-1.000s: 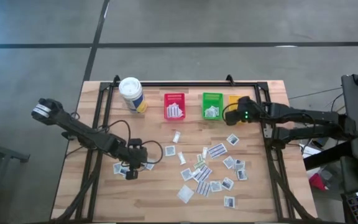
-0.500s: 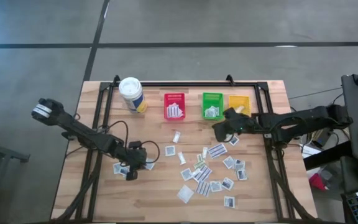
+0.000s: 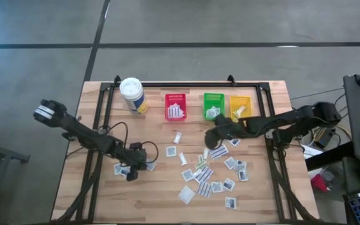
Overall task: Pick & Place First Aid Supplies
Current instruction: Put the alcohol pad in the green bin
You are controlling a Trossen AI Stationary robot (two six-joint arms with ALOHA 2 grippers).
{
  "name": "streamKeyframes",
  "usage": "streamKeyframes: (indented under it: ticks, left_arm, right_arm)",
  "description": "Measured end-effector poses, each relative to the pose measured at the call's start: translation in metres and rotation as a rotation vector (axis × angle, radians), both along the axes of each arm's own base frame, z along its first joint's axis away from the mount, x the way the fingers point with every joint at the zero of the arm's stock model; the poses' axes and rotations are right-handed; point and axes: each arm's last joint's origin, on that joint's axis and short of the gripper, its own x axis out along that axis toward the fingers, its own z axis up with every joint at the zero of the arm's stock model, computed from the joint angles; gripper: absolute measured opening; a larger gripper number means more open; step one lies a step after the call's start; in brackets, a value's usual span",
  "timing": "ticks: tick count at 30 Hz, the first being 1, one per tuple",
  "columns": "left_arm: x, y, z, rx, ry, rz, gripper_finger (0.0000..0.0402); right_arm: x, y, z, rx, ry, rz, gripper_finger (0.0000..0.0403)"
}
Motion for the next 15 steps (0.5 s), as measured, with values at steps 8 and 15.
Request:
streamKeyframes:
  ticks: [8, 15]
  left_arm:
    - [0.008, 0.008, -0.009, 0.021, 0.016, 0.052, 0.0064]
    - [0.014, 0.013, -0.019, 0.040, 0.022, 0.077, 0.0064]
  right_arm:
    - [0.030, 0.005, -0.003, -0.031, 0.032, 0.042, 0.0063]
    - [0.054, 0.008, -0.015, -0.037, 0.076, 0.094, 0.0062]
